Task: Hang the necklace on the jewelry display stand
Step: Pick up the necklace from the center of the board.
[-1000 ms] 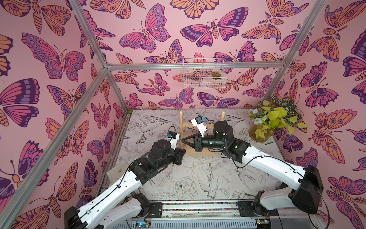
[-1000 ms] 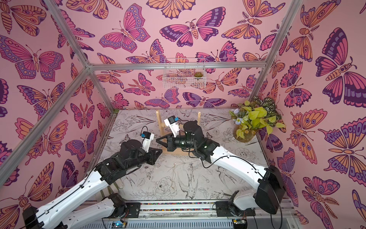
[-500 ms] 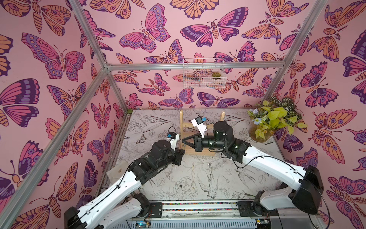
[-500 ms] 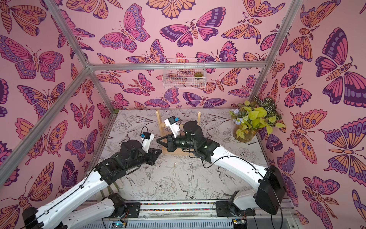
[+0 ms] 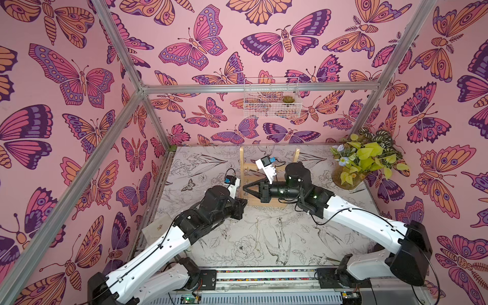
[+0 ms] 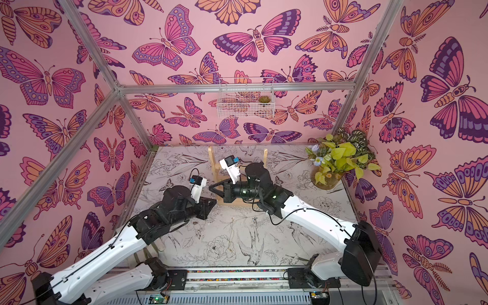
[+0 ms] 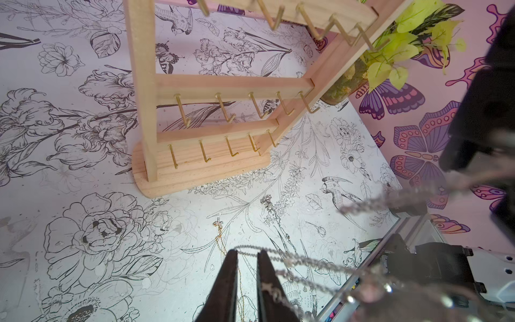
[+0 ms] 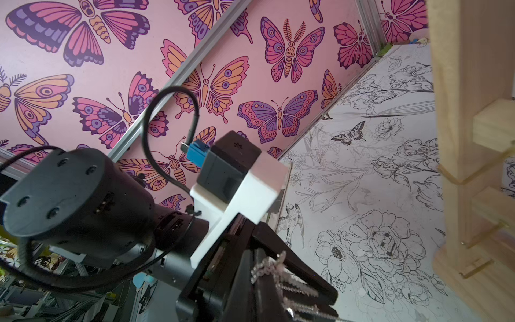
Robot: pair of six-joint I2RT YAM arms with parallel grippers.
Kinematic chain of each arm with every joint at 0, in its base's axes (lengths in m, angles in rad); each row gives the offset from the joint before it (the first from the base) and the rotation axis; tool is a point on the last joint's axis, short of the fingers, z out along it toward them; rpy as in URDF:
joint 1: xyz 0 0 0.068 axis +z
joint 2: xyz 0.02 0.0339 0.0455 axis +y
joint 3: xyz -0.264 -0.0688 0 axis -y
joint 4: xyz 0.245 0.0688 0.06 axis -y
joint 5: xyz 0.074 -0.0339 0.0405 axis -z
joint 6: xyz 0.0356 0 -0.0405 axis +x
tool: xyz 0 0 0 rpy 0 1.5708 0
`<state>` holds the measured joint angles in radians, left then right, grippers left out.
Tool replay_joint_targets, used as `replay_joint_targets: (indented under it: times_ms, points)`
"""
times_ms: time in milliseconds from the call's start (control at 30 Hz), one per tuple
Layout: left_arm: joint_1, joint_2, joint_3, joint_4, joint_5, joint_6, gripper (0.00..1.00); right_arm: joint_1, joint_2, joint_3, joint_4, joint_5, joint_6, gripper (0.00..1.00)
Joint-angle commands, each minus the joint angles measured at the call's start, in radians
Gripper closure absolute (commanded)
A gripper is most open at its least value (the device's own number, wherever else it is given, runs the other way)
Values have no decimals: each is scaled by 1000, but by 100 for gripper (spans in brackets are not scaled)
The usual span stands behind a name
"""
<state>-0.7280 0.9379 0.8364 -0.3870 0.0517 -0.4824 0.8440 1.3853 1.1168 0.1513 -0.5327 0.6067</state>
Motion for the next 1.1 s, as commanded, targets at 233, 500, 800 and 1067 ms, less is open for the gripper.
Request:
replay_joint_targets:
  times_ms: [233, 500, 800, 1067]
  points:
    - [-8, 6, 3, 54, 7, -2, 81, -3, -2, -6, 47, -14, 24, 97]
    - [-8, -23, -13, 9, 1, 8, 80, -8, -15, 7, -8, 11, -15, 98]
    - [-9, -39, -25, -16, 10, 8, 81, -13, -9, 18, -9, 11, -13, 97]
    - [-11, -33, -14, -5, 22, 8, 81, -11, 4, 21, 9, 2, 4, 98]
